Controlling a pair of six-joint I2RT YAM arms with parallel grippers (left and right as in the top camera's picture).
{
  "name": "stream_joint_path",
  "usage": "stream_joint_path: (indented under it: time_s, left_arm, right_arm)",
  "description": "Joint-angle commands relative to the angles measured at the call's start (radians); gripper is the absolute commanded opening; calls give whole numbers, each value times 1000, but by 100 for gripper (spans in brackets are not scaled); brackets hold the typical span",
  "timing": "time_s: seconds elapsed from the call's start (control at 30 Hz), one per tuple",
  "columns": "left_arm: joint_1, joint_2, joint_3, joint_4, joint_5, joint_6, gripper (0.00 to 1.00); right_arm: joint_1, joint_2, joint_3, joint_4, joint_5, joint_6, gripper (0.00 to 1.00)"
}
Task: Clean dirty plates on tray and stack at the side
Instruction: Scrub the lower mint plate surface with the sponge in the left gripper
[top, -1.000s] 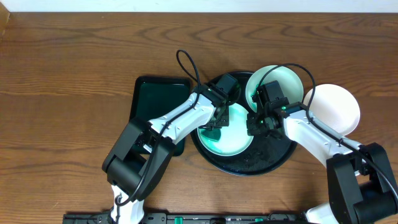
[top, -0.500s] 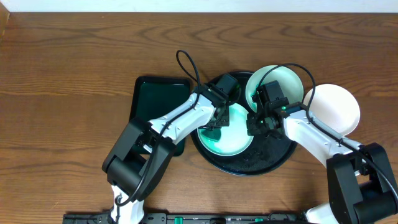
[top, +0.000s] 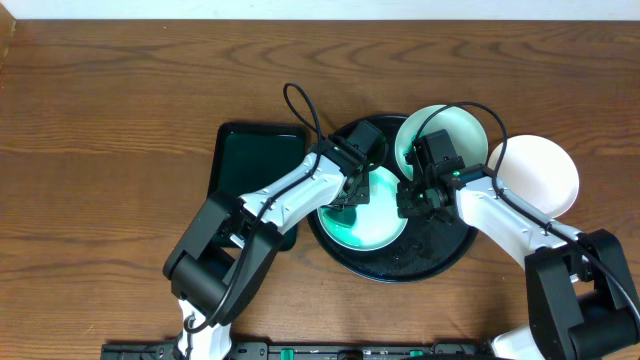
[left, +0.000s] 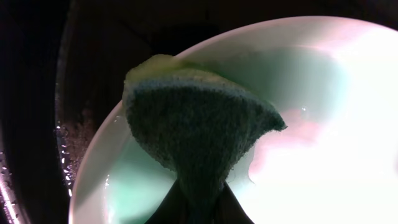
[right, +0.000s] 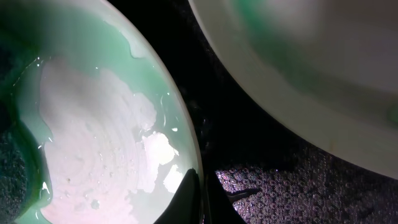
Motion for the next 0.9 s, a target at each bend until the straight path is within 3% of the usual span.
stream_joint_path:
  time_s: [0.0,0.13,0.7,0.87]
  left_arm:
    - [-25,51,-40,43,197,-8,8]
    - [-24,51,-40,80,275,-8,7]
    - [27,-150,-38,85,269,3,7]
    - [63,-189,-38,79,208,34,7]
  right_arm:
    - [1,-11,6,-2,2,-19,1]
    - [2,-11,6,-3,2,-19,1]
    - [1,-11,6,-2,-11,-19,1]
    - [1,-11,6,-1,-10,-19,1]
